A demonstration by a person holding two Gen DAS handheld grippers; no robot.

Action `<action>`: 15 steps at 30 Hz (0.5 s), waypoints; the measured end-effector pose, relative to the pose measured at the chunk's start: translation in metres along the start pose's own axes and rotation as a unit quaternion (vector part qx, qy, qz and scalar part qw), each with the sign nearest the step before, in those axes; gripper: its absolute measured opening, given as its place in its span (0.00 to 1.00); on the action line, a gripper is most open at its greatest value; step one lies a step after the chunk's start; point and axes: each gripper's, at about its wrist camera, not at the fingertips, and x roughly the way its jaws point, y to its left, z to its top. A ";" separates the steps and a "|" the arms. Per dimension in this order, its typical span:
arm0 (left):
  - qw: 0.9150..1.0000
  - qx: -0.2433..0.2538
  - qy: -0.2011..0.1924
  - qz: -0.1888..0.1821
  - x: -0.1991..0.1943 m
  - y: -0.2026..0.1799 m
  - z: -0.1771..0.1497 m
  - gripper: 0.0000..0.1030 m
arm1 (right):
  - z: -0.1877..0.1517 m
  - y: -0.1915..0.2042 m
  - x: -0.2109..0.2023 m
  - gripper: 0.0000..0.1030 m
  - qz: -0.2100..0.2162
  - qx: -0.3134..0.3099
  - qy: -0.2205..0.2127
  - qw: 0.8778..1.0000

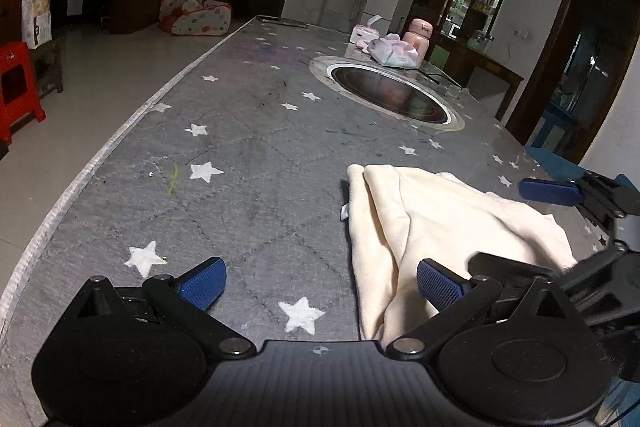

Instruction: Fold clothes

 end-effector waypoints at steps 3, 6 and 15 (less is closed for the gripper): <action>1.000 -0.001 0.002 0.001 0.002 -0.001 0.002 1.00 | -0.003 -0.001 0.017 1.00 0.008 0.006 0.024 1.000; 1.000 0.004 0.005 0.003 0.004 -0.004 0.006 1.00 | -0.007 -0.004 0.022 1.00 0.020 0.027 0.031 0.999; 0.999 0.029 0.014 0.018 0.028 -0.028 0.027 1.00 | -0.010 -0.043 0.004 1.00 0.011 0.087 0.029 0.996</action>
